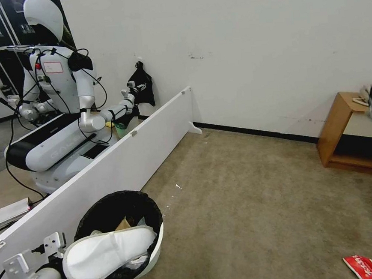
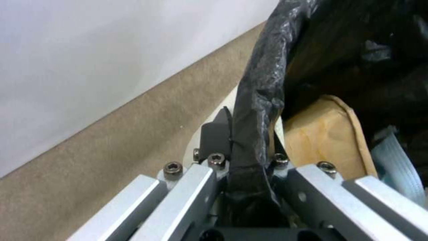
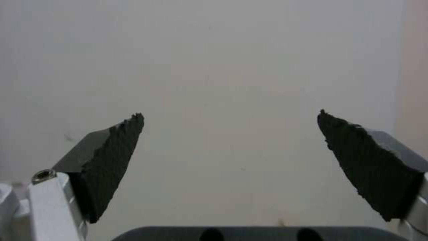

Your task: Pick up the trash bin, then pick up the garbage from the floor and place it into the trash bin.

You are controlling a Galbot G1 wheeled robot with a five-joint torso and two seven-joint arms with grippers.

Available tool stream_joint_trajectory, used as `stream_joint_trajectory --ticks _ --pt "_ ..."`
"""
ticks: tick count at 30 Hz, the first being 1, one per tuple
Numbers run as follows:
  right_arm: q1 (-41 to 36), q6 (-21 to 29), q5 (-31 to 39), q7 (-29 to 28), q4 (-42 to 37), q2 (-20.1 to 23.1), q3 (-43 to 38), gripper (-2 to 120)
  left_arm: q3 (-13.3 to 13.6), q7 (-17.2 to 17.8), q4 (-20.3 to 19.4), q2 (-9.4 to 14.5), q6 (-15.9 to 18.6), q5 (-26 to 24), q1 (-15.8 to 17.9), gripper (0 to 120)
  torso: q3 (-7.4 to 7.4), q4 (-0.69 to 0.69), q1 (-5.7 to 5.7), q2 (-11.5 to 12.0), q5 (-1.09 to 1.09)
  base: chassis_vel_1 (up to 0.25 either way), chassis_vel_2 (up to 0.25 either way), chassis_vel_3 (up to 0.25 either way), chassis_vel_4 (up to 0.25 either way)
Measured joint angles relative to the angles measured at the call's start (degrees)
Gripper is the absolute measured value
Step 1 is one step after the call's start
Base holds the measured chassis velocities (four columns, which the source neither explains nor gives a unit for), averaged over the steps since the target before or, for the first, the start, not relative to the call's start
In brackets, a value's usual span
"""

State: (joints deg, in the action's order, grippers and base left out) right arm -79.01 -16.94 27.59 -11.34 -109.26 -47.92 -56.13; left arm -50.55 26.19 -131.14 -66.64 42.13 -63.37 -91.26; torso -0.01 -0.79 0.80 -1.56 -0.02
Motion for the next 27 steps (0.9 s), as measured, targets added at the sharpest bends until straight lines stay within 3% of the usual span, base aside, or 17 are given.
stream_joint_trajectory --ticks 7,27 --pt "-6.1 -0.3 -3.2 -0.2 -2.7 -3.8 -2.3 99 0.6 -0.5 0.2 -0.3 0.0 0.8 0.1 1 0.00 0.00 0.00 0.0 0.02 -0.026 -0.028 -0.025 -0.033" --pt "-7.3 0.5 -5.6 -1.5 -4.6 -8.0 -1.8 99 0.9 -1.6 0.6 -1.5 0.0 1.7 1.0 1 0.01 -0.01 0.00 0.0 0.03 -0.106 -0.102 -0.092 -0.097"
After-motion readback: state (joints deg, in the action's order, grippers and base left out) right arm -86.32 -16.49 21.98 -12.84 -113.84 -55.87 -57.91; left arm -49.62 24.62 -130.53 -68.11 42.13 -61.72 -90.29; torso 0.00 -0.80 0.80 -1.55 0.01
